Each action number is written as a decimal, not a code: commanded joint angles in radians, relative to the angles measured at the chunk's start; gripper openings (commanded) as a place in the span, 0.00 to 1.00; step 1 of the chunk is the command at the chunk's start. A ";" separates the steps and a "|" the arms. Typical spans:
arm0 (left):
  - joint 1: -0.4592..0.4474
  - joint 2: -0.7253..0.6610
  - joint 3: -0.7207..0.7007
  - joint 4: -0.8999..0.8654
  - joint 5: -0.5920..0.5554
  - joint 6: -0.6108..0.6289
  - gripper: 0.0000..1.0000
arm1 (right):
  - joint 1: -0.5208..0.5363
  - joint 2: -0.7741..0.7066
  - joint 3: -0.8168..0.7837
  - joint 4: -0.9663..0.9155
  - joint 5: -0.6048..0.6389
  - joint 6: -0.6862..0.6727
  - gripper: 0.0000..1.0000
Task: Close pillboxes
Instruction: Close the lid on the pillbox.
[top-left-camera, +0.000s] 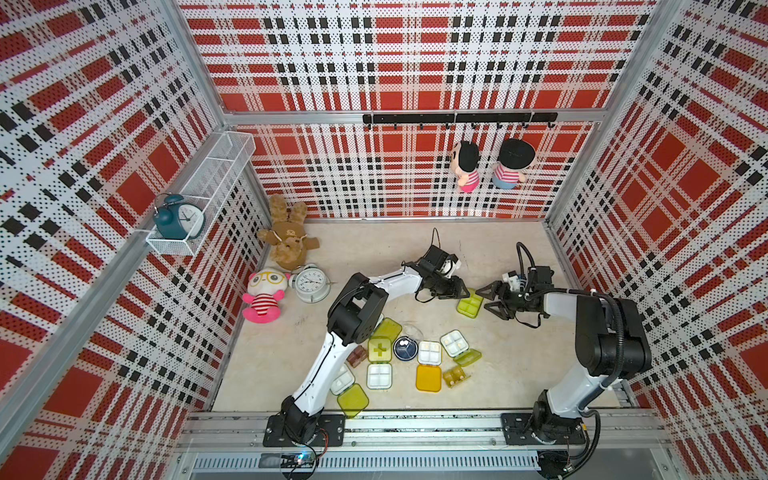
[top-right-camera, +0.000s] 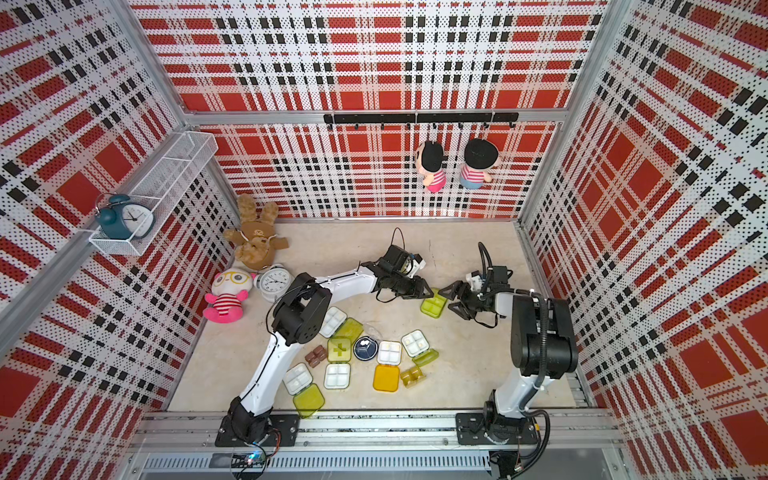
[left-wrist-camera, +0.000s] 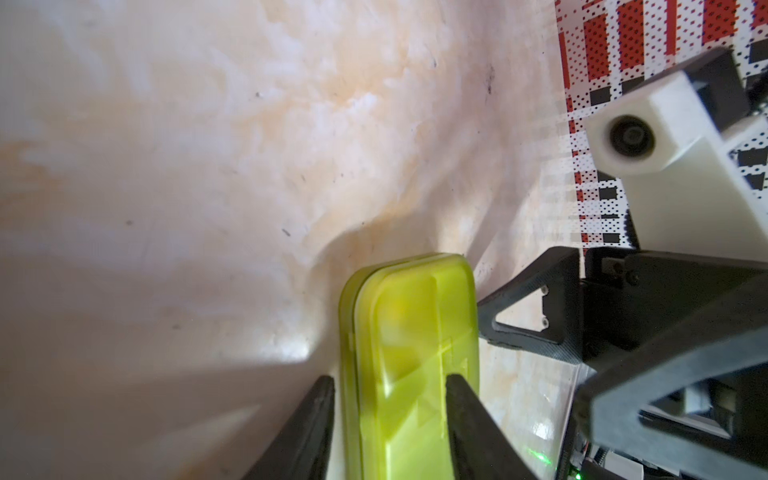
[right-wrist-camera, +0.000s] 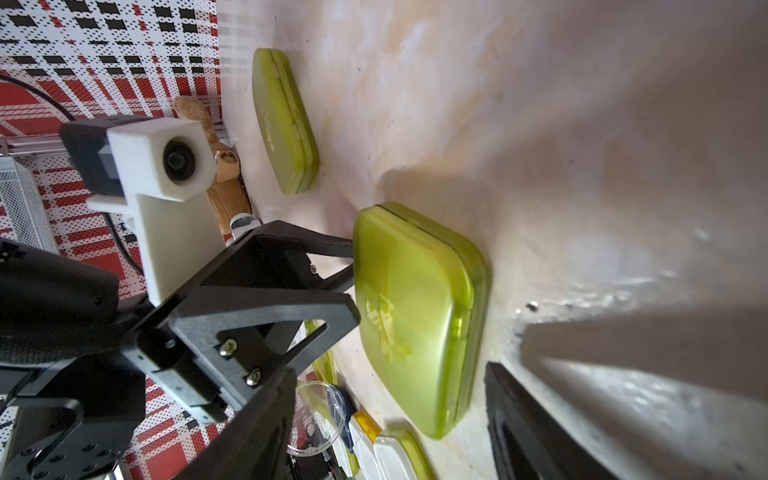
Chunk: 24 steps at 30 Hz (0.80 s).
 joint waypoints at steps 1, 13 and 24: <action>-0.007 0.032 0.010 -0.037 -0.018 0.021 0.45 | 0.010 0.021 -0.002 0.018 0.010 0.003 0.70; -0.004 0.036 -0.039 -0.046 -0.035 0.043 0.40 | 0.061 0.075 0.086 -0.167 0.113 -0.097 0.64; -0.006 0.043 -0.056 -0.038 -0.044 0.042 0.29 | 0.093 0.146 0.173 -0.332 0.235 -0.159 0.51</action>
